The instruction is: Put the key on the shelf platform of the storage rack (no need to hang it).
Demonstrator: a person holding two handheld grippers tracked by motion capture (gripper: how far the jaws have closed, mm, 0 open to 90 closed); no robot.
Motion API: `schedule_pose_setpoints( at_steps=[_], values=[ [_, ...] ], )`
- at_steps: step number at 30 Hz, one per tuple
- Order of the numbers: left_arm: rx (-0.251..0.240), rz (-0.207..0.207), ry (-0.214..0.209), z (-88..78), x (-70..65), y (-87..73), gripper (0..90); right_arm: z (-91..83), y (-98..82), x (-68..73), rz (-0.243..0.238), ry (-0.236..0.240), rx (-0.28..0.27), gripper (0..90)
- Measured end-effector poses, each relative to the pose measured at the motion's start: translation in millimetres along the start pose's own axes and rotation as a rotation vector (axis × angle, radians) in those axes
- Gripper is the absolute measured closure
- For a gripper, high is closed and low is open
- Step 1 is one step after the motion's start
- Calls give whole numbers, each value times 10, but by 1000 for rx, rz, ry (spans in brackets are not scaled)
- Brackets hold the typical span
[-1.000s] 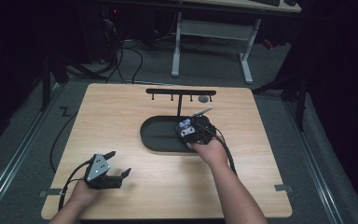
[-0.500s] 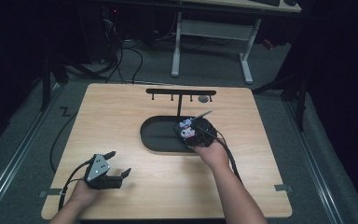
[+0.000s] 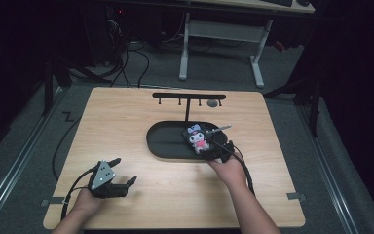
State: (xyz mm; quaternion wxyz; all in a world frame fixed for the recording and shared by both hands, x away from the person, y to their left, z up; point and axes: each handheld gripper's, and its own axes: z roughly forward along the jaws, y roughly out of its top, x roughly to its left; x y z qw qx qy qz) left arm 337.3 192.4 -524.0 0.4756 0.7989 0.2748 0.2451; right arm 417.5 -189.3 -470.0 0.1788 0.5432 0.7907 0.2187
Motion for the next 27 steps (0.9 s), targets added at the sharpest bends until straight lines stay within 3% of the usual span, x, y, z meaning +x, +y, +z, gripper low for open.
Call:
schedule_pose_setpoints(
  at_steps=[7,17,22,23,27],
  values=[
    [0,1,2,0,-2,-1,154,-80,-220,-71,25,15,-43,236],
    [0,2,5,3,-6,-2,154,-168,-613,-159,-1,7,-97,202],
    [1,2,6,4,-7,-2,154,-217,-811,-136,1,0,-171,183],
    [1,2,6,5,-7,-1,154,-232,-884,-112,0,7,-203,179],
    [5,-3,2,2,-13,-3,154,-247,-993,-67,12,30,-246,176]
  ],
)
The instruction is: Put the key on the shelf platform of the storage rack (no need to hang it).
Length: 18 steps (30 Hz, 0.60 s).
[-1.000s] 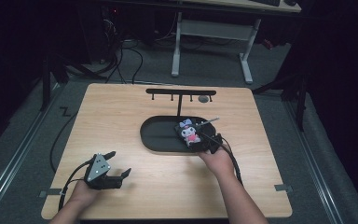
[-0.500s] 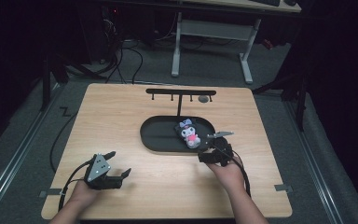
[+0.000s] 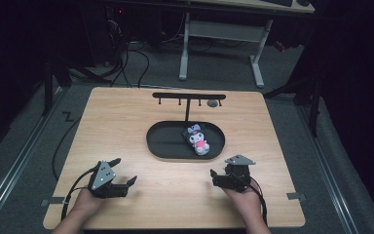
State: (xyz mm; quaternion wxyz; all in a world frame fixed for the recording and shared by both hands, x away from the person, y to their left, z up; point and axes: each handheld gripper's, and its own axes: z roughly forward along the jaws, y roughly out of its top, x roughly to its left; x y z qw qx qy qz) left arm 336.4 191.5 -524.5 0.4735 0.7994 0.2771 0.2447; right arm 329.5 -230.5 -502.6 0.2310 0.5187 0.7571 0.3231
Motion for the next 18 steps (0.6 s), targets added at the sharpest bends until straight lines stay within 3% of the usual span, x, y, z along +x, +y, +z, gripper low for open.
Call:
schedule_pose_setpoints(
  at_steps=[5,7,10,18],
  values=[
    [-5,5,4,4,6,2,154,-51,-179,116,-27,33,-61,161],
    [0,-1,-7,11,6,3,154,-65,-240,163,-57,53,-68,154],
    [4,6,-5,22,10,13,154,-58,-345,239,-60,99,-63,154],
    [6,18,0,17,-5,10,154,-52,-342,256,-60,103,-82,154]
  ],
)
